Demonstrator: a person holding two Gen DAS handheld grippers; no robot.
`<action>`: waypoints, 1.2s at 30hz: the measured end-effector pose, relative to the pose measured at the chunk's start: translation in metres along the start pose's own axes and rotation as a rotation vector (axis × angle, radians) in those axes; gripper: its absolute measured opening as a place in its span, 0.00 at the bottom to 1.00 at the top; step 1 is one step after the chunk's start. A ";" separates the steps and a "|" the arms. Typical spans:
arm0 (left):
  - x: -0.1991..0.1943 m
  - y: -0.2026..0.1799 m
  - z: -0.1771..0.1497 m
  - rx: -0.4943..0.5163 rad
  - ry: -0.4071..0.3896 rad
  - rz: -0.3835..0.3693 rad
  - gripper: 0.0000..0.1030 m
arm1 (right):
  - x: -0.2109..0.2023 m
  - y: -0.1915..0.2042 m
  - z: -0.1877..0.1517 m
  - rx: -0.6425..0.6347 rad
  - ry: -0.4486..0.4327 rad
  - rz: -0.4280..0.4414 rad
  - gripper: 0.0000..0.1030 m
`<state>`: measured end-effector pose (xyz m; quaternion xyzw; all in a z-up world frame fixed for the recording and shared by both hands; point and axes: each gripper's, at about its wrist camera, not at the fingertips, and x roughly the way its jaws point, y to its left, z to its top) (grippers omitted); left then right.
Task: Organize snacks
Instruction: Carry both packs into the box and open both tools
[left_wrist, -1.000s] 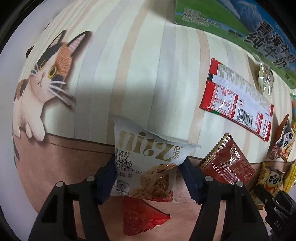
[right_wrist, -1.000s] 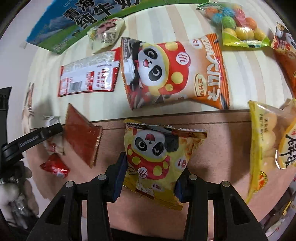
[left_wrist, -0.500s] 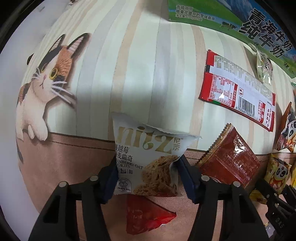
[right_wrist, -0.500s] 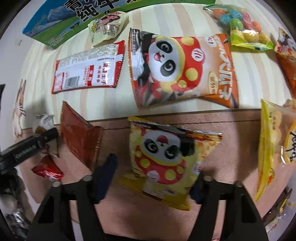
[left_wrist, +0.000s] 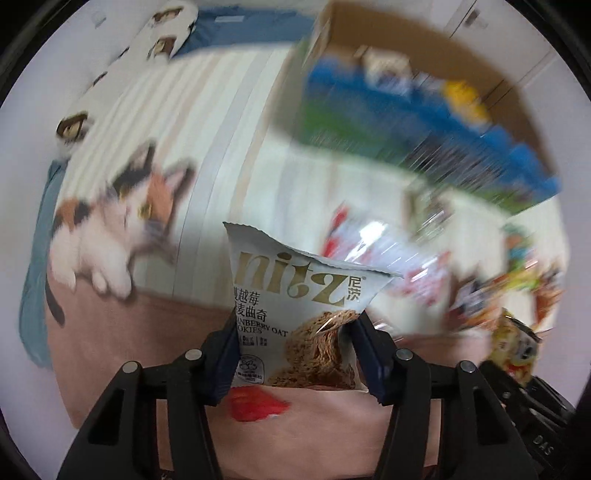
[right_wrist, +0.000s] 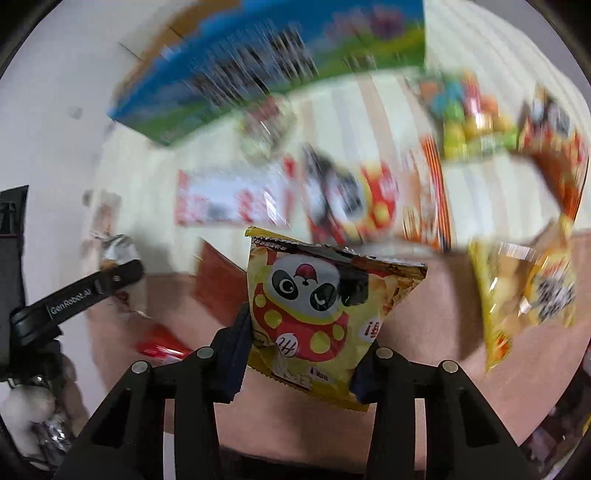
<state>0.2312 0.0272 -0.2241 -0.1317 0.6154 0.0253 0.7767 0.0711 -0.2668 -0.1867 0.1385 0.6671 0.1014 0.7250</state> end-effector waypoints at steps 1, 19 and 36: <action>-0.016 -0.005 0.008 0.004 -0.020 -0.026 0.52 | -0.013 0.004 0.008 -0.009 -0.017 0.019 0.45; 0.014 -0.067 0.235 0.115 0.112 -0.015 0.53 | -0.085 0.003 0.278 -0.072 -0.140 -0.134 0.45; 0.076 -0.057 0.258 0.099 0.215 0.020 0.96 | -0.005 -0.016 0.339 -0.061 0.001 -0.236 0.86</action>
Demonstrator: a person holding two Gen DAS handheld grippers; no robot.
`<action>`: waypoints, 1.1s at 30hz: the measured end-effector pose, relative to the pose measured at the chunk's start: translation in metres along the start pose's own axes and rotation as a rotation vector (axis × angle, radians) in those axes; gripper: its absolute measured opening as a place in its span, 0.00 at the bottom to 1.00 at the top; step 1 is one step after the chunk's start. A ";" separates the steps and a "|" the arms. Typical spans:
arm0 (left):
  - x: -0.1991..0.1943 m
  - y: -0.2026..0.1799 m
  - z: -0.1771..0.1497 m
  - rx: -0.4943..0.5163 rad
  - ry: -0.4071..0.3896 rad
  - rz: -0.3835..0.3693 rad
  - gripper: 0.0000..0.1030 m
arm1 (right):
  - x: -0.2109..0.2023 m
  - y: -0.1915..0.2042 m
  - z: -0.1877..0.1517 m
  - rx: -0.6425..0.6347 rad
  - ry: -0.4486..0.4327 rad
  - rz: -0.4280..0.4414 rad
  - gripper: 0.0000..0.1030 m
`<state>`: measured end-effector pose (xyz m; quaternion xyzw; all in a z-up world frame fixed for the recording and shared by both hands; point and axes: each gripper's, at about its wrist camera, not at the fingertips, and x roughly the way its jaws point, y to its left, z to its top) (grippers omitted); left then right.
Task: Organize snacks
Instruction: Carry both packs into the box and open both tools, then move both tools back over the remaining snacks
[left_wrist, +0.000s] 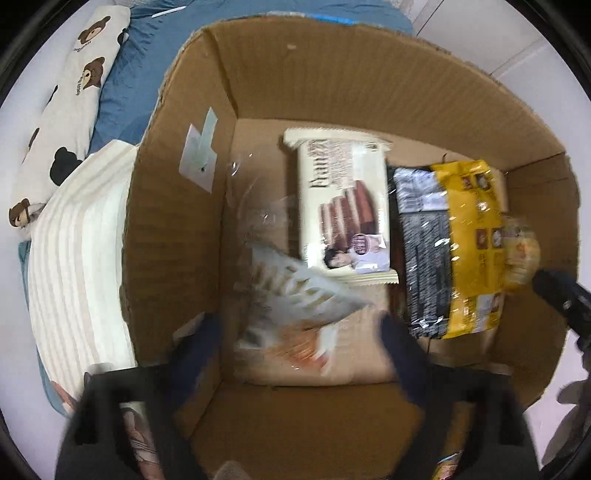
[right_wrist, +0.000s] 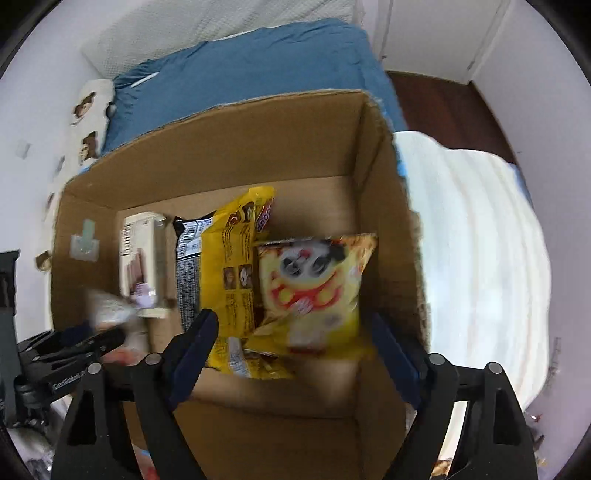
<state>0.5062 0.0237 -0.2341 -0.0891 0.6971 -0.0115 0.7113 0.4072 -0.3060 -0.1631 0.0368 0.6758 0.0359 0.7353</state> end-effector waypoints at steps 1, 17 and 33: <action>-0.003 0.000 0.000 0.000 -0.009 -0.003 0.96 | 0.001 0.001 0.000 -0.002 0.006 -0.006 0.87; -0.064 -0.018 -0.033 0.019 -0.160 0.001 0.96 | -0.026 0.005 -0.030 -0.008 -0.023 0.036 0.94; -0.134 -0.013 -0.127 0.015 -0.411 0.034 0.96 | -0.091 0.020 -0.124 -0.016 -0.222 0.062 0.94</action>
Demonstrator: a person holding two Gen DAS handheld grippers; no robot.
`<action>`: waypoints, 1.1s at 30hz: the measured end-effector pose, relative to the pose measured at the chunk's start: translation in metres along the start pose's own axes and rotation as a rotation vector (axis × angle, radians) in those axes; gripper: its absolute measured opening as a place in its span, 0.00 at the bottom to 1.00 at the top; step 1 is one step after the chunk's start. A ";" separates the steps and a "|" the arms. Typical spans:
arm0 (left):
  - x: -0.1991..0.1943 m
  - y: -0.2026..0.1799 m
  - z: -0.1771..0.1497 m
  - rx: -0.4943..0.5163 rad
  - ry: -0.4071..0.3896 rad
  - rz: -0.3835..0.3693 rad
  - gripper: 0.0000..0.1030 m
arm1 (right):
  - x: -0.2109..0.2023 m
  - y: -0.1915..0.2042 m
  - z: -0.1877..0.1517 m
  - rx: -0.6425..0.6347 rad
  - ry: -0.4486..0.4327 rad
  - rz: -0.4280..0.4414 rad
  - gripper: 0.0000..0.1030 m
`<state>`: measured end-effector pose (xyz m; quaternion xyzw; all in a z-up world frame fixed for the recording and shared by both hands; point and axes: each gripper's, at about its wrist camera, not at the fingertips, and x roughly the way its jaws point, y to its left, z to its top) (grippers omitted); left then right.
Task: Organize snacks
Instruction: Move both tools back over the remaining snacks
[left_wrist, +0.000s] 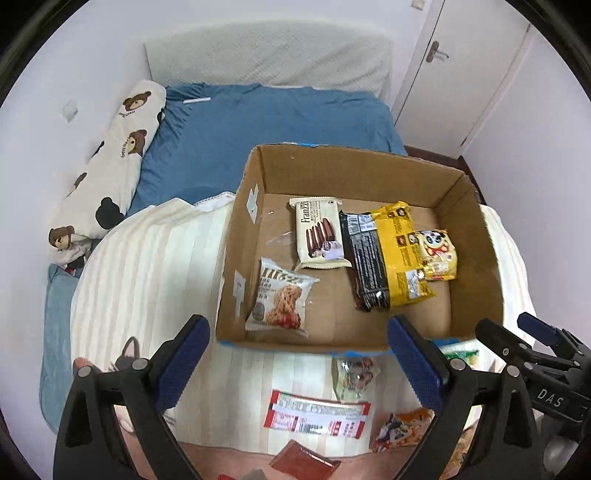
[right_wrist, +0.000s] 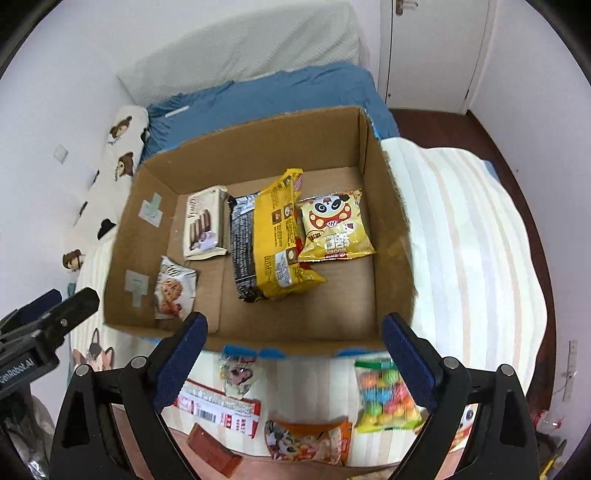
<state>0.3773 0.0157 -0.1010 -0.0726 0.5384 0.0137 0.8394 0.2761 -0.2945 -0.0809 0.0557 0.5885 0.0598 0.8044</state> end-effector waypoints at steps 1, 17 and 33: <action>-0.005 0.000 -0.005 0.000 -0.008 0.000 0.96 | -0.007 0.001 -0.005 -0.001 -0.014 0.002 0.95; -0.074 0.012 -0.080 -0.058 -0.069 -0.059 0.96 | -0.092 0.007 -0.080 0.000 -0.140 0.071 0.95; 0.093 0.029 -0.209 -0.397 0.474 -0.204 0.96 | -0.018 -0.113 -0.209 0.293 0.127 0.004 0.95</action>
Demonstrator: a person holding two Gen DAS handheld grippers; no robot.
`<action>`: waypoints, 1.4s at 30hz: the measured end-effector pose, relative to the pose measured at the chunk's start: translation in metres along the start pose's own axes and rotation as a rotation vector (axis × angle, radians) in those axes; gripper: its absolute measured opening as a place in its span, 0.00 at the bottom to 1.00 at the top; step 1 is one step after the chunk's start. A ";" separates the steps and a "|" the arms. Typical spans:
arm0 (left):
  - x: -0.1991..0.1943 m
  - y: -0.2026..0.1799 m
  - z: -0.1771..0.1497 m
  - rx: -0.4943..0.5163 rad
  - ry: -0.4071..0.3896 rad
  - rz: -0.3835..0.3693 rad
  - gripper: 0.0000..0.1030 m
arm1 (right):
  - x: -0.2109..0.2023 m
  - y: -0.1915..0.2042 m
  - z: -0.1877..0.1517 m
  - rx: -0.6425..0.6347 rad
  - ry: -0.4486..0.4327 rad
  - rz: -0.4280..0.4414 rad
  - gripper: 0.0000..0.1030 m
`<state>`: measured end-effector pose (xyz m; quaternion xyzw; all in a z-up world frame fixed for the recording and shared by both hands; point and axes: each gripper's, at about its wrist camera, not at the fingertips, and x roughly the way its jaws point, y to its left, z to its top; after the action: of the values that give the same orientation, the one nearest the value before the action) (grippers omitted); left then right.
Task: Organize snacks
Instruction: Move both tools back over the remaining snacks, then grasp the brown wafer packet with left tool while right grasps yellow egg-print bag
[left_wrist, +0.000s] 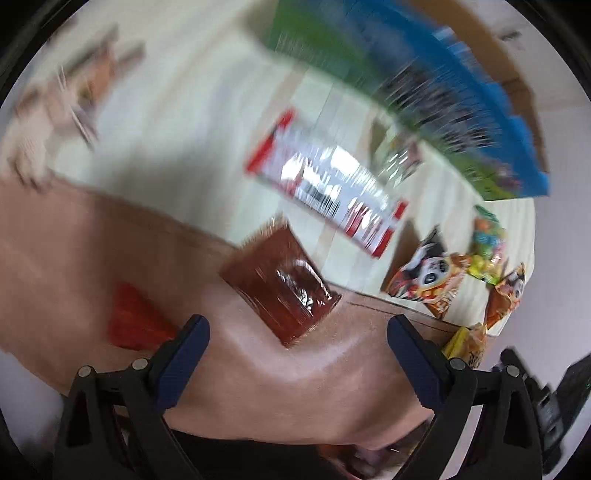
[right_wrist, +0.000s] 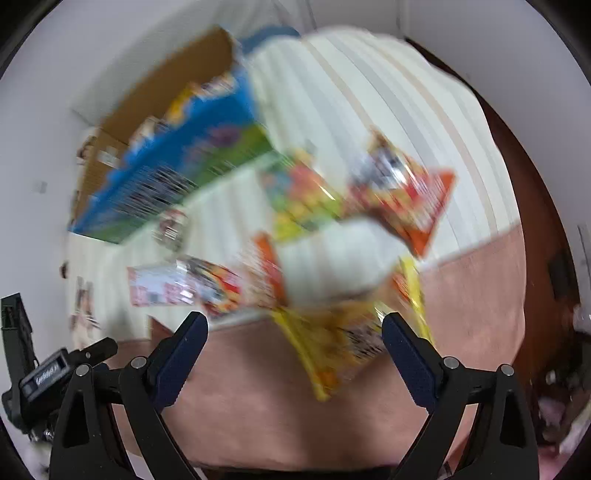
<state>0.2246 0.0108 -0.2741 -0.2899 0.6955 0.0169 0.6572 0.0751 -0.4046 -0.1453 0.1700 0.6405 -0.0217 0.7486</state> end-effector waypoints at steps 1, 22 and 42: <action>0.010 0.002 0.002 -0.027 0.028 -0.007 0.96 | 0.007 -0.010 -0.002 0.031 0.016 0.006 0.95; 0.061 -0.018 -0.004 0.036 0.020 0.111 0.58 | 0.082 -0.094 -0.031 0.515 0.132 0.166 0.61; 0.045 0.041 -0.032 -0.026 0.020 0.049 0.72 | 0.086 -0.014 -0.054 -0.133 0.234 -0.007 0.74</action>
<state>0.1793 0.0149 -0.3261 -0.2816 0.7088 0.0391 0.6456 0.0350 -0.3869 -0.2381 0.1194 0.7241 0.0382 0.6782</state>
